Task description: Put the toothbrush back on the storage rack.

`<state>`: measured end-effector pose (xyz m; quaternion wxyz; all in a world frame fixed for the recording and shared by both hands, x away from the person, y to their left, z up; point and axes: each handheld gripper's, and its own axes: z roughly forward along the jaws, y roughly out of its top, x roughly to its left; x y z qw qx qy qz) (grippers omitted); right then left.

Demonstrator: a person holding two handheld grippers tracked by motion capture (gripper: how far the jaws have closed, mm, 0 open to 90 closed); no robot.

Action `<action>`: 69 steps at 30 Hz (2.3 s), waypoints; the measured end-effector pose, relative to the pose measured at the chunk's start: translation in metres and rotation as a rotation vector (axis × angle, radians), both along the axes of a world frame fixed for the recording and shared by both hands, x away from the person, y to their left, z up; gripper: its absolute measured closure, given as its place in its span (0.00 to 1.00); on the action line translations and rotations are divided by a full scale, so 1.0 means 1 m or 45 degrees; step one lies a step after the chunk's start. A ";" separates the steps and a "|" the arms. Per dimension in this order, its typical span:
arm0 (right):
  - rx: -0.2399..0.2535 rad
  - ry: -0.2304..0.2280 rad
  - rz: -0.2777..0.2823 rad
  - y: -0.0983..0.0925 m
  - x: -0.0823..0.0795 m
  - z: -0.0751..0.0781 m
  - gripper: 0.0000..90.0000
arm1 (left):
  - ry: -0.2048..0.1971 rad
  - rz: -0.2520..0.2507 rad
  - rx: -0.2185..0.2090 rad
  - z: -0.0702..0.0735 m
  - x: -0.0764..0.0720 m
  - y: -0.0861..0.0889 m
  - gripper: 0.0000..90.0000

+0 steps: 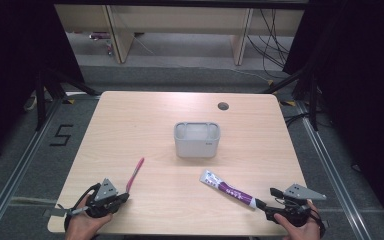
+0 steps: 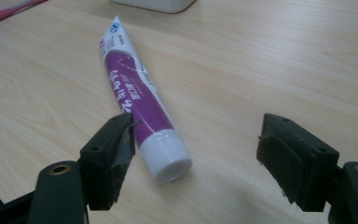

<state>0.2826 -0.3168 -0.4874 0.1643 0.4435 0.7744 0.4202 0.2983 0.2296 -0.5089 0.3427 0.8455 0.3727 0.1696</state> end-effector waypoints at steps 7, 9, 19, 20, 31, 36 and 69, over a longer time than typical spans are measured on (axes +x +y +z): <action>0.005 0.000 -0.001 0.000 0.000 0.000 0.31 | 0.009 0.029 -0.001 -0.002 0.001 0.009 1.00; 0.001 0.000 -0.001 0.000 0.000 0.000 0.31 | 0.008 0.034 0.009 -0.001 0.002 0.013 1.00; 0.012 -0.001 -0.003 0.001 0.000 -0.001 0.31 | 0.004 0.106 -0.004 -0.002 0.008 0.027 1.00; 0.009 0.004 0.000 0.000 0.000 -0.001 0.31 | 0.007 0.098 0.009 -0.002 0.009 0.030 1.00; 0.022 0.006 0.003 0.002 0.001 -0.002 0.31 | 0.020 0.155 0.017 -0.005 0.019 0.040 1.00; 0.011 0.002 -0.001 0.002 0.001 -0.002 0.31 | 0.020 0.152 0.054 -0.004 0.024 0.042 1.00; 0.043 0.055 -0.010 0.004 0.000 -0.002 0.31 | 0.027 0.207 0.042 -0.002 0.064 0.037 1.00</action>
